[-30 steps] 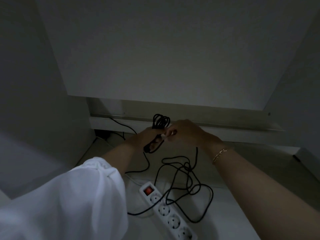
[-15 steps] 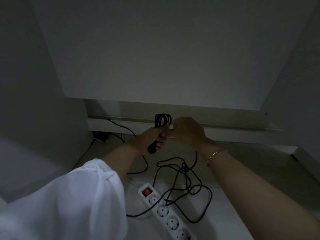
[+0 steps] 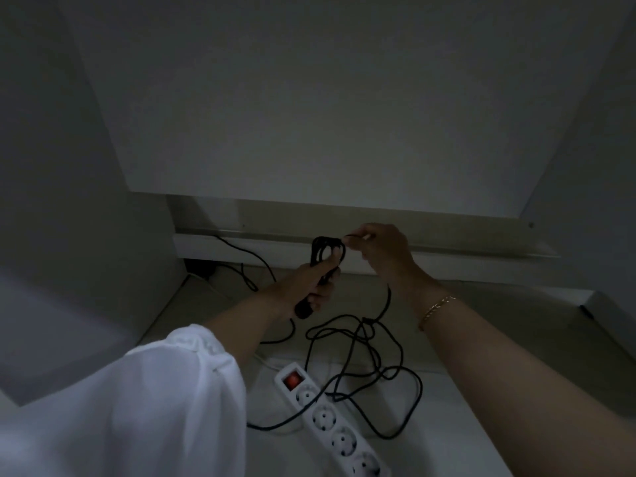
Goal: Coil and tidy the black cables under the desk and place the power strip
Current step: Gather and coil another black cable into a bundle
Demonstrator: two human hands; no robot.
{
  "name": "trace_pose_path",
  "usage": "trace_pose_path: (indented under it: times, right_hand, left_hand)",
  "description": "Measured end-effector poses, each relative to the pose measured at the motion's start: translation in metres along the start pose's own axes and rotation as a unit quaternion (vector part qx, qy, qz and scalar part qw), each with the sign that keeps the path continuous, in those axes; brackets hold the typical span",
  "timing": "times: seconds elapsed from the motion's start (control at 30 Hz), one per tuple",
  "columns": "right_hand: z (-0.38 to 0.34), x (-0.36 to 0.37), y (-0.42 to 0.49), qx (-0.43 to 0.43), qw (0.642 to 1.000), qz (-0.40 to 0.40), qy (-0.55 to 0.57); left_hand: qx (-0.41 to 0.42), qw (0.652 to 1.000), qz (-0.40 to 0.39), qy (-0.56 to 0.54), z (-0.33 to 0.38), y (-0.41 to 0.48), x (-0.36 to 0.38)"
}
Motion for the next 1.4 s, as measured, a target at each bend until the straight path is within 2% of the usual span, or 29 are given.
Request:
trace_pose_path:
  times: [0.07,0.13,0.3,0.37,0.47,0.57,0.7,0.87,0.97,1.03,1.13,1.3,1.4]
  right_hand:
    - [0.002,-0.002,0.001,-0.003,1.000,0.026,-0.004]
    - [0.006,0.000,0.001,0.008,1.000,0.025,-0.009]
    - [0.008,0.015,-0.008,0.049,0.993,-0.075,0.075]
    - [0.009,0.026,-0.014,0.054,0.988,-0.132,0.061]
    - [0.010,0.039,-0.027,0.046,0.979,-0.195,-0.033]
    - [0.003,0.048,-0.033,-0.008,0.962,-0.231,-0.142]
    - [0.003,0.050,-0.029,-0.015,0.950,-0.218,-0.224]
    - [0.005,0.053,-0.026,-0.057,0.931,-0.213,-0.290]
    - [-0.004,0.049,-0.022,-0.065,0.952,-0.201,-0.222]
    - [-0.007,0.046,-0.023,-0.027,0.966,-0.218,-0.134]
    - [-0.006,0.051,-0.031,0.044,0.961,-0.268,-0.049]
    - [0.001,0.055,-0.035,0.035,0.956,-0.286,-0.047]
    - [0.004,0.055,-0.035,0.033,0.952,-0.301,-0.052]
  left_hand:
    - [-0.002,1.000,-0.003,0.011,-0.004,0.000,0.007]
    - [-0.005,0.999,-0.009,-0.041,-0.004,0.001,0.010]
    - [0.052,0.974,0.020,-0.220,0.013,0.007,0.000]
    - [0.064,0.964,0.041,-0.255,0.019,0.010,-0.009]
    - [0.061,0.980,0.068,-0.178,0.018,0.014,-0.017]
    - [0.046,0.992,0.090,-0.080,0.012,0.011,-0.012]
    - [0.077,0.988,0.128,-0.022,0.020,0.004,-0.005]
    - [0.091,0.985,0.149,-0.007,0.023,0.006,-0.008]
    - [0.082,0.978,0.170,-0.086,0.020,0.010,-0.013]
    - [0.085,0.966,0.210,-0.126,0.020,0.013,-0.023]
    - [0.084,0.957,0.225,-0.162,0.021,0.017,-0.035]
    - [0.031,0.951,0.186,-0.247,0.013,0.020,-0.033]
    - [0.029,0.940,0.146,-0.305,0.012,0.018,-0.029]
Point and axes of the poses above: each hand's wrist, its own y-axis towards the middle knuckle, its own x-axis out of the palm, z = x × y, the point moved 6 cm from there along y, towards the middle knuckle, and after that the axes turned 8 degrees about z, right-handed, at the moved point
